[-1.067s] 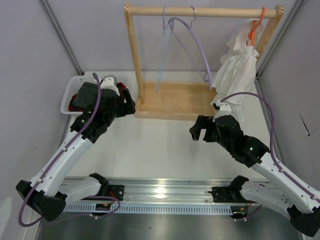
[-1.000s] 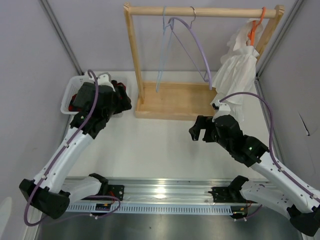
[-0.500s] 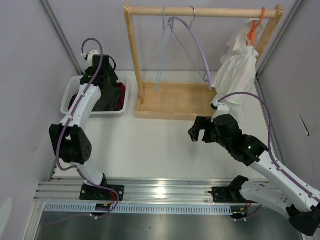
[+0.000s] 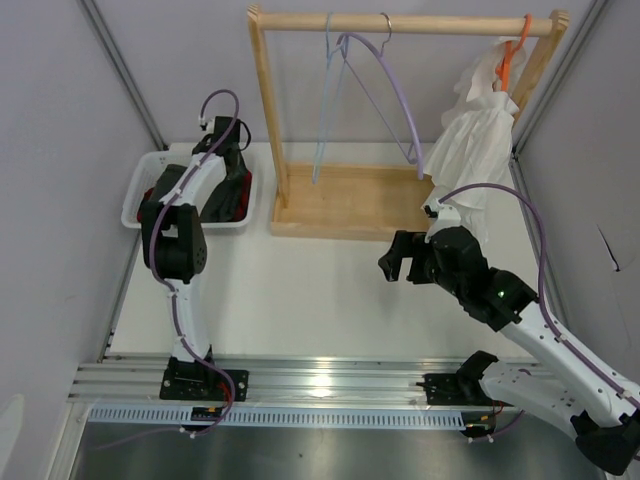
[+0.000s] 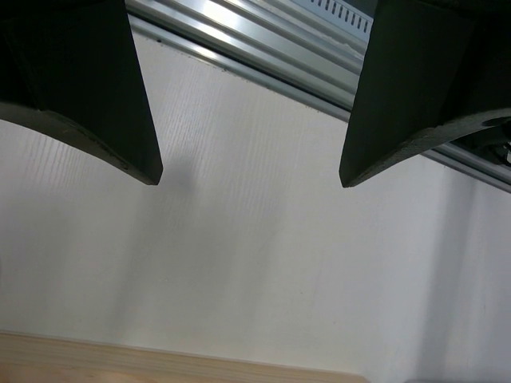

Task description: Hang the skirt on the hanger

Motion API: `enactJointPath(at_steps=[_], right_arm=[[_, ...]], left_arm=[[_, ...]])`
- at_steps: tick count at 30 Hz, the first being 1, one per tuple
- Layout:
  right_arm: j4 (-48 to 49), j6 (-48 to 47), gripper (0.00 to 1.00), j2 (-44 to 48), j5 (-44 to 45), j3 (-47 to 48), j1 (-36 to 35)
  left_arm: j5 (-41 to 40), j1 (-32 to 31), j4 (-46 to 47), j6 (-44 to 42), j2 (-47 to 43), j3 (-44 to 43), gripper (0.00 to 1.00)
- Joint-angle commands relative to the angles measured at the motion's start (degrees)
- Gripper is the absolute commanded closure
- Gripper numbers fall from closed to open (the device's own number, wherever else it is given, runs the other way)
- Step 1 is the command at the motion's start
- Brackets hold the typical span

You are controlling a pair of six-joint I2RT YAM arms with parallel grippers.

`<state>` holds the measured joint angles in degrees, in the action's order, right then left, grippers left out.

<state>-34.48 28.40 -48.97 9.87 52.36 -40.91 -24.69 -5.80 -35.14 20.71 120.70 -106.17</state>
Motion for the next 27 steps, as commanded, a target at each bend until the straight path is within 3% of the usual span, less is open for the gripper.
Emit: enactJointPath(at_steps=[1,11,15,17,21,24,27], right_arm=[[1.08,-0.72,0.01,1.25,-0.64,0.12,0.39],[1.08,-0.45,0.01,1.25,-0.73,-1.12,1.27],[1.17,-0.28,0.01,1.07,-0.99,-1.47,1.53],[1.43,-0.10,0.01,1.16,-1.08,-1.91,1.62],[1.61,0.07,0.01,1.07,-1.43,-2.17,1.71],[1.96,0.16,0.01,0.90,-1.69,-2.26,1.79],[2.49,0.25,0.01,0.63,-2.22,-2.35,1.88]], left_arm=[[1.39,0.44,0.95,-2.25,1.89,-2.99,0.36],[-0.71,0.44,0.86,-0.49,3.92,-1.93,0.42],[-1.59,0.62,0.77,-0.76,3.84,-2.29,0.50],[-1.68,0.79,0.42,-0.93,3.92,-2.72,0.57],[-2.21,1.23,-0.37,-1.20,3.23,-3.34,0.85],[-2.47,1.76,-0.90,-1.64,1.56,-3.95,0.97],[-1.95,2.55,-1.60,-1.90,-0.29,-5.01,1.00]])
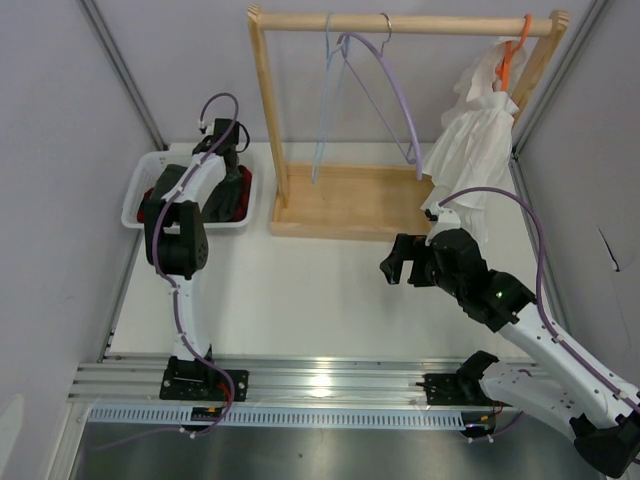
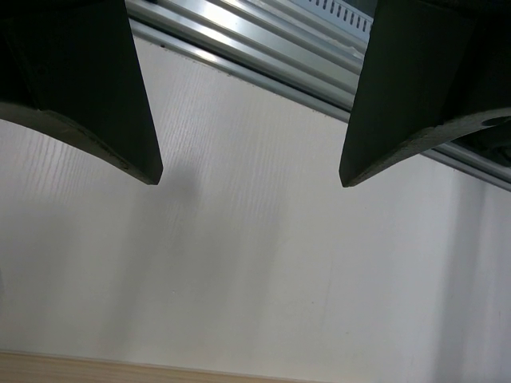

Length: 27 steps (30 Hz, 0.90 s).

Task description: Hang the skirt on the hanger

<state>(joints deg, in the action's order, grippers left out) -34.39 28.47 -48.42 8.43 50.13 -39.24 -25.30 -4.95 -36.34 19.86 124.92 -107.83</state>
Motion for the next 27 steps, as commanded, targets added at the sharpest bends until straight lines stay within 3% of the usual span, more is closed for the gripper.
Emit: enactJointPath(at_steps=[1,7,9,11,14,21,27], right_arm=[[2.49,0.27,0.01,0.00,-1.13,-0.12,0.22],[3.54,0.18,0.01,-0.71,-2.09,0.06,0.22],[4.07,0.01,0.01,-0.97,-2.27,0.14,0.13],[4.24,-0.17,0.01,-1.58,-2.62,0.50,0.31],[4.59,-0.34,0.01,-2.11,-2.89,0.50,0.31],[5.74,-0.08,0.01,-3.25,-4.29,0.58,0.22],[6.00,-0.52,0.01,-3.61,-4.30,0.76,0.31]], left_arm=[[-0.98,1.96,-1.10,-1.14,-5.82,-4.31,1.00],[1.30,3.28,-4.00,-2.28,-12.49,-9.22,1.00],[6.20,4.16,-4.35,-1.77,-13.74,-7.93,1.00],[6.14,4.25,-6.72,0.08,-15.40,-7.49,1.00],[12.62,4.25,-2.17,0.09,-19.88,-0.73,1.00],[11.07,2.23,-2.07,-1.05,-24.62,1.30,1.00],[9.48,1.35,-3.83,-0.34,-30.43,-2.38,1.00]])
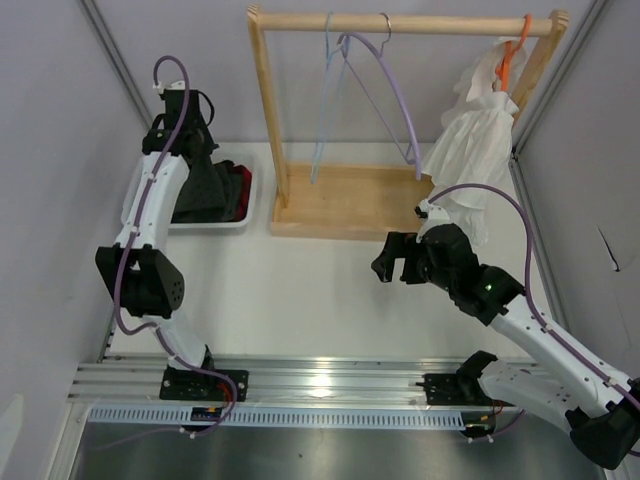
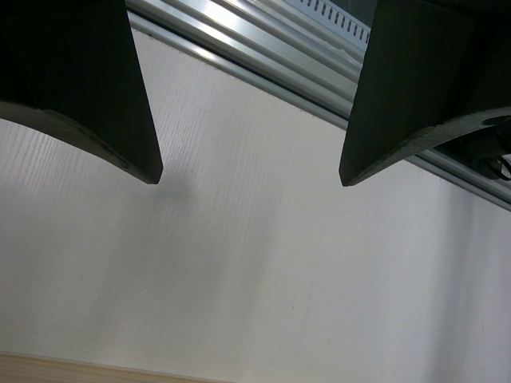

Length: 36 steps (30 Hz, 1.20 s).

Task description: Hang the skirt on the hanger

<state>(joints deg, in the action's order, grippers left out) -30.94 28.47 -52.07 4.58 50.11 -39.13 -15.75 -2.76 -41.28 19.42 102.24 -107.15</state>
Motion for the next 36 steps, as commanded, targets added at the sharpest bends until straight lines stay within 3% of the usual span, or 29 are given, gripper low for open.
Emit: enactJointPath(at_steps=[1,12,23,31,33,36], right_arm=[[2.46,-0.61,0.01,-0.04,-0.54,0.96,0.29],[2.29,-2.01,0.01,-0.75,-0.62,2.19,0.38],[2.37,-2.45,0.01,-1.80,-0.01,2.19,0.46],[2.46,-2.28,0.01,-2.42,0.34,2.01,0.46],[2.46,-2.28,0.01,-2.33,0.61,1.84,0.55],[2.29,-2.28,0.01,-2.51,0.78,1.84,0.46]], left_arm=[[-0.07,-1.36,0.85,0.00,-9.49,-4.45,1.00],[0.02,-8.57,10.24,-5.79,-25.05,-4.81,1.00],[5.02,-12.70,8.23,-6.77,-31.57,-10.54,1.00],[15.73,-16.91,9.72,-2.12,-38.86,2.20,1.00],[20.65,-17.71,10.69,-1.49,-41.06,6.86,1.00],[29.61,-19.82,8.59,-2.54,-40.80,6.35,1.00]])
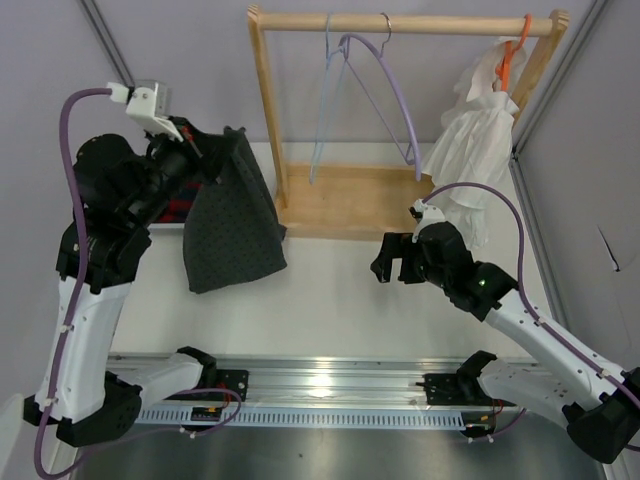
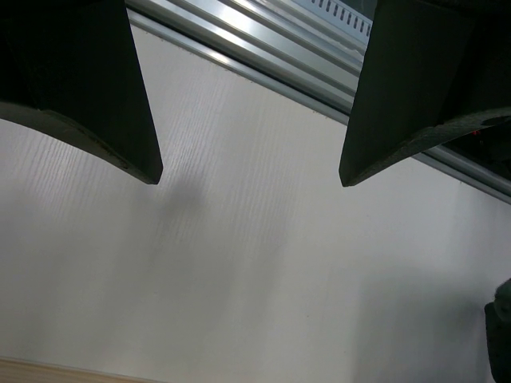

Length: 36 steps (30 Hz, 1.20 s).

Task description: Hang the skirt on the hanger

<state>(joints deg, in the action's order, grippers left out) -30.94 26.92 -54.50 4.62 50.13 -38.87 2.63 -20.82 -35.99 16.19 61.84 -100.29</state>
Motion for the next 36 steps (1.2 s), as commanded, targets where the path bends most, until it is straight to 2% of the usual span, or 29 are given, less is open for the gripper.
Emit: enactJointPath(at_steps=[1,7,14,17,22,26,29,32,36], right_arm=[[2.37,-0.64,0.01,0.01,0.83,1.81,0.20],[4.30,0.33,0.01,1.06,-0.31,1.64,0.20],[5.98,1.73,0.01,0.62,-1.11,1.46,0.11],[6.85,2.79,0.01,0.62,-0.23,0.67,0.20],[7.82,5.77,0.01,-0.43,2.32,-0.20,0.20],[10.89,8.06,0.02,-1.92,-0.83,-2.22,0.20],[12.91,9.11,0.06,-2.80,-2.59,-5.29,0.11],[14.76,9.21,0.08,-2.28,-4.00,-7.49,-0.15],[16.35,8.85,0.26,-1.31,-6.29,-10.57,-0.50]], left_arm=[[15.86,-1.94,2.77,-0.44,-0.23,-1.56,1.00],[28.80,-1.94,0.22,-3.26,-0.76,-5.17,1.00],[39.62,-2.03,2.23,-2.39,-1.02,-7.55,1.00],[41.57,-2.03,2.68,-2.39,-1.02,-7.90,1.00],[40.70,-2.03,1.71,-2.74,-0.76,-6.77,1.00],[39.12,-2.03,3.82,-0.99,-1.37,1.73,1.00],[36.84,-2.03,4.52,-1.24,-1.99,7.01,1.00],[34.55,-2.03,3.38,-2.20,-1.82,8.70,1.00],[30.25,-1.95,2.06,-2.13,-0.76,9.50,1.00]])
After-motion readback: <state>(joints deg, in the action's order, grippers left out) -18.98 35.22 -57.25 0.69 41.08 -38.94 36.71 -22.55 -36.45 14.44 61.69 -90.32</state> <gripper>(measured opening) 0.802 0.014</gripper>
